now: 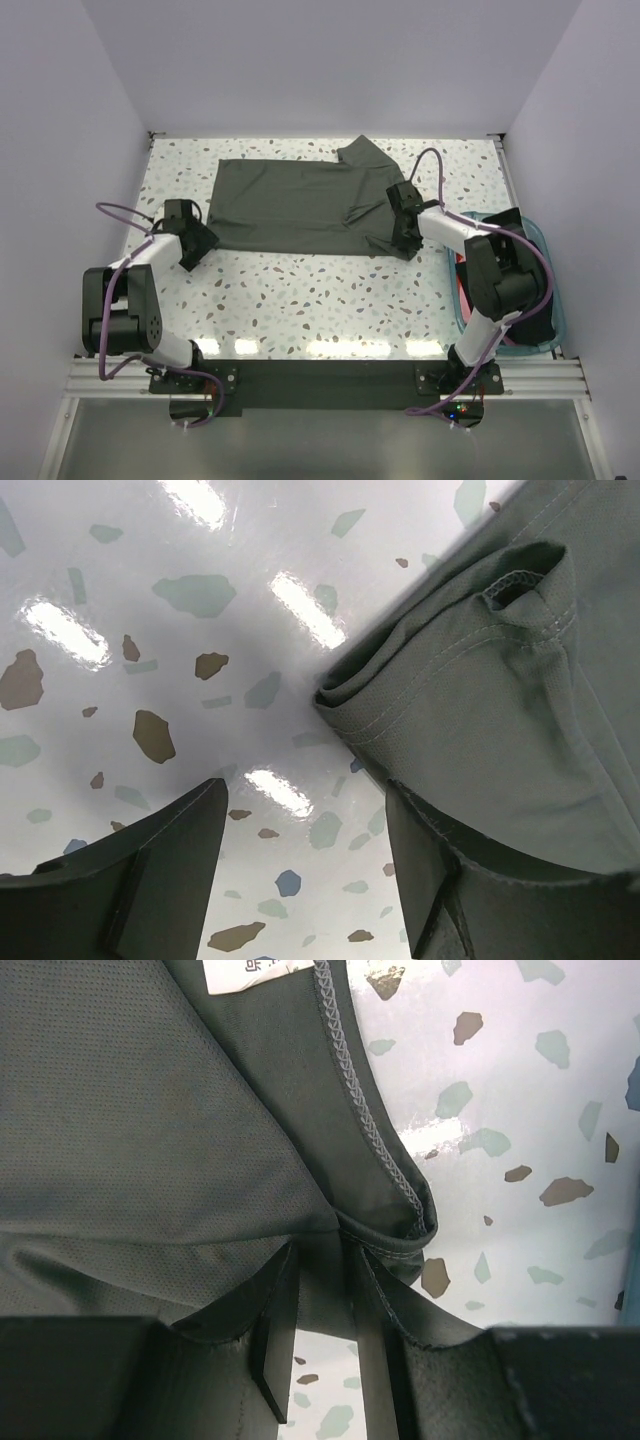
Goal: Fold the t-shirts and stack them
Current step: Fold the tshirt
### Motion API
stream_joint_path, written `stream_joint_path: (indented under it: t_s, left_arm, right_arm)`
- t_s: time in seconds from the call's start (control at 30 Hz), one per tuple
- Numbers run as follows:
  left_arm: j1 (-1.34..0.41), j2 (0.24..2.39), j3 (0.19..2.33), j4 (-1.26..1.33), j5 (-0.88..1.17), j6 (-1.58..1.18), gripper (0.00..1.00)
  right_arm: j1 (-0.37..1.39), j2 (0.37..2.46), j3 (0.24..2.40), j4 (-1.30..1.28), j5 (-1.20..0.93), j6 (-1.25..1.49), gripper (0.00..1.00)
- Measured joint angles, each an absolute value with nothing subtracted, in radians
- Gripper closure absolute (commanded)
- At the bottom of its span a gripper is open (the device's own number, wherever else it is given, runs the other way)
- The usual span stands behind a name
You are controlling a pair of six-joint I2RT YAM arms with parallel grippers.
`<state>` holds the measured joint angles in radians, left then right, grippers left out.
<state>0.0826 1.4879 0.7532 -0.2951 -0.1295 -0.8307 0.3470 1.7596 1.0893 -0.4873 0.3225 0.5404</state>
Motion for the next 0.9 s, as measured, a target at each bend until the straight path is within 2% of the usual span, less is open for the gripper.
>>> stream_joint_path:
  t_s: [0.03, 0.13, 0.17, 0.43, 0.6, 0.77, 0.9]
  left_arm:
    - [0.083, 1.492, 0.753, -0.294, -0.133, -0.831, 0.32]
    - [0.083, 1.502, 0.753, -0.294, -0.142, -0.834, 0.38]
    - [0.083, 1.505, 0.754, -0.294, -0.145, -0.836, 0.42]
    - [0.083, 1.524, 0.761, -0.293, -0.178, -0.846, 0.62]
    - [0.083, 1.541, 0.775, -0.294, -0.191, -0.846, 0.68]
    - [0.083, 1.545, 0.780, -0.295, -0.189, -0.846, 0.66]
    - [0.083, 1.521, 0.778, -0.301, -0.171, -0.841, 0.55]
  right_arm:
    - [0.347, 1.765, 1.089, -0.484, 0.322, 0.540, 0.69]
    - [0.347, 1.778, 1.090, -0.479, 0.323, 0.540, 0.81]
    - [0.347, 1.780, 1.090, -0.479, 0.323, 0.541, 0.83]
    - [0.347, 1.779, 1.135, -0.511, 0.351, 0.525, 0.90]
    - [0.347, 1.779, 1.177, -0.547, 0.380, 0.496, 0.91]
    - [0.347, 1.779, 1.222, -0.585, 0.413, 0.470, 0.91]
    - [0.347, 1.779, 1.256, -0.605, 0.424, 0.455, 0.92]
